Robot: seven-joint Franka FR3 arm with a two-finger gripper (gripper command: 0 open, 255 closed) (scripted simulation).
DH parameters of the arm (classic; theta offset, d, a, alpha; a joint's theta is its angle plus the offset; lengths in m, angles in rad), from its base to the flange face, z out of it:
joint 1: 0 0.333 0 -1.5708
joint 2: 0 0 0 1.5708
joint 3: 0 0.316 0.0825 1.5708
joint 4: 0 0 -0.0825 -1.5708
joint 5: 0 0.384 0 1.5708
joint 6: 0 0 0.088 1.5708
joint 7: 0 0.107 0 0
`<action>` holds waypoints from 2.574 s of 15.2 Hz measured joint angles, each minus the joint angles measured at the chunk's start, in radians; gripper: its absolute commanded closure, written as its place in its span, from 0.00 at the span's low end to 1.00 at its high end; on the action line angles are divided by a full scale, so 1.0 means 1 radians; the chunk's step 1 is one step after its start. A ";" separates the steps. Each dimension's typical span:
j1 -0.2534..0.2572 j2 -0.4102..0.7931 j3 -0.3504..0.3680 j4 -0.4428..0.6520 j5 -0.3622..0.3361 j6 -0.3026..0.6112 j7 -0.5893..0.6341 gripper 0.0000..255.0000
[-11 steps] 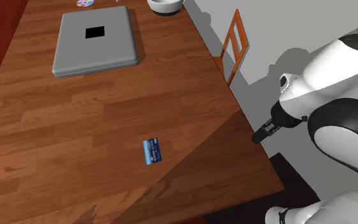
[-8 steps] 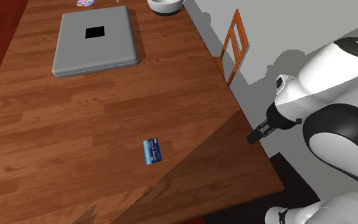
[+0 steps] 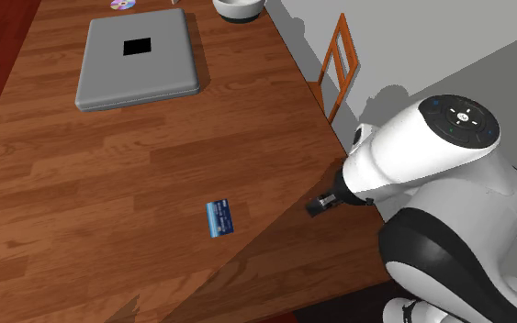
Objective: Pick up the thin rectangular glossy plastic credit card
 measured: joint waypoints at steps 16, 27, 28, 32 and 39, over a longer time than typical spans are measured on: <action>-0.289 0.351 0.599 0.325 -0.261 0.288 0.639 0.00; -0.514 0.517 0.913 0.407 -0.508 0.340 0.916 0.00; -0.513 0.515 0.911 0.401 -0.508 0.345 0.917 1.00; -0.513 0.515 0.912 0.396 -0.509 0.351 0.918 1.00; -0.512 0.515 0.911 0.403 -0.508 0.344 0.915 1.00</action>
